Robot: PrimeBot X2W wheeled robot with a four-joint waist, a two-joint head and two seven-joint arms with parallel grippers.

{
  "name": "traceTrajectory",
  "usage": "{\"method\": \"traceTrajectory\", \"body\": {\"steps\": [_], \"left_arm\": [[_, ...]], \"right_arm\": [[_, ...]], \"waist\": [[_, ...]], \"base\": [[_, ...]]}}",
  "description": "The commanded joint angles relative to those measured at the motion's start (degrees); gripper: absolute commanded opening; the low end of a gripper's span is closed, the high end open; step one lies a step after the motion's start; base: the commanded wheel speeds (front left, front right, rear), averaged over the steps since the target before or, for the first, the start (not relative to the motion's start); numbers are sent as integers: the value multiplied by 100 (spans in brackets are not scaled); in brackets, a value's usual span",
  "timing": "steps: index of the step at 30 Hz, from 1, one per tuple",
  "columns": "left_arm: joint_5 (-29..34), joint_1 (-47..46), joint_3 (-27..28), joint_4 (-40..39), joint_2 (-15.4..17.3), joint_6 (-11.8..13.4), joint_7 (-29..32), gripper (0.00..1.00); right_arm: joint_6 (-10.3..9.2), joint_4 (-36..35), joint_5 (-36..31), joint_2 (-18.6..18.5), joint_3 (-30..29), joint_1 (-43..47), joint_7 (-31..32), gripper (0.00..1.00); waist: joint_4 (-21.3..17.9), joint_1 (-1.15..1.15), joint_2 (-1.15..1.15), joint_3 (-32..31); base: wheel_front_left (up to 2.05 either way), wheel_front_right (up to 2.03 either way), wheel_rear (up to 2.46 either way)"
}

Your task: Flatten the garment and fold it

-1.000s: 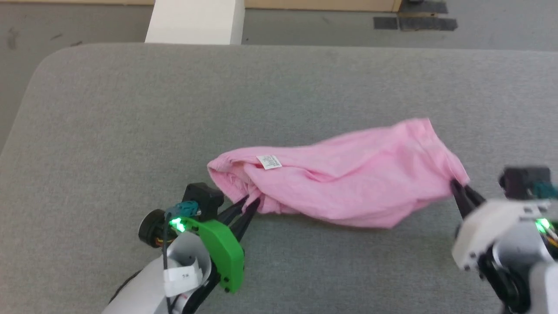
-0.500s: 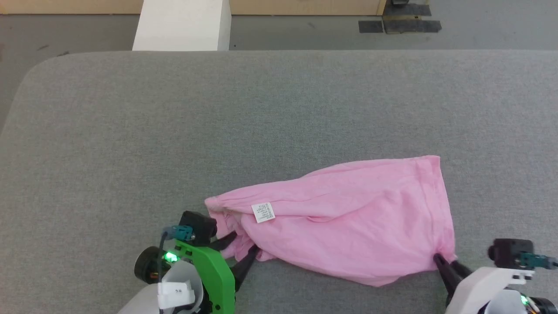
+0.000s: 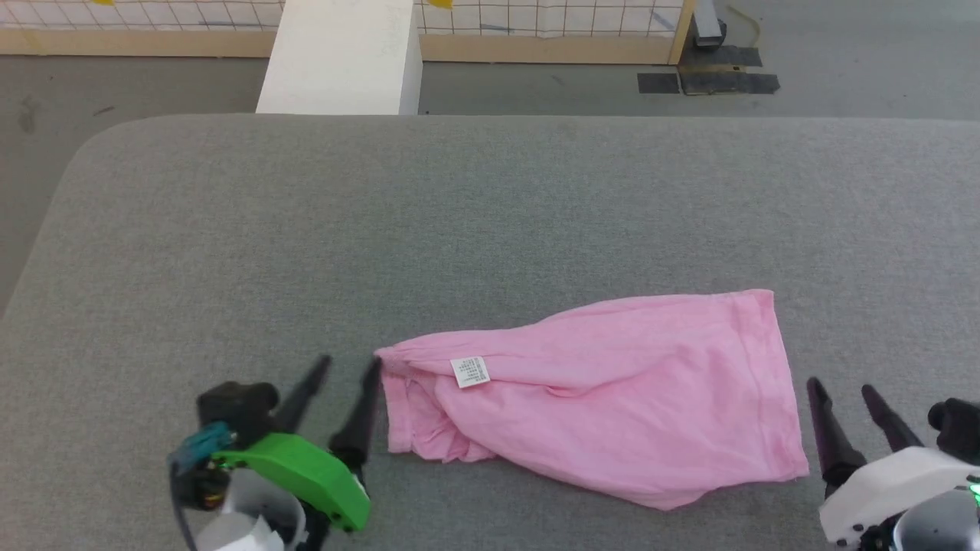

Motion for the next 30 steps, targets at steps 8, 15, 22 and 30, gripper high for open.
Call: {"method": "traceTrajectory", "body": {"steps": [8,15,22,30], "left_arm": [[1145,-547,576,604,-268,209,-1065,100],[2021,-608,1453,349,-835,-29,-1072,100],[2436,-528,1948,481,-1236,-418,-1073,100],[2691,-459,2337,669,-1530,-722,-1074,100]], "right_arm": [[-8,758,-329,3,21,-719,58,100],[-8,1775,-327,3,-91,-1374,933,100],[-8,2295,-367,3,78,-1746,2053,71],[-8,1880,-91,3,282,-1571,2300,0]], "waist": [[85,0,0,44],[74,0,0,171],[82,0,0,238],[95,0,0,212]], "base": [[0,0,0],[0,0,0],[0,0,0],[0,0,0]]}}
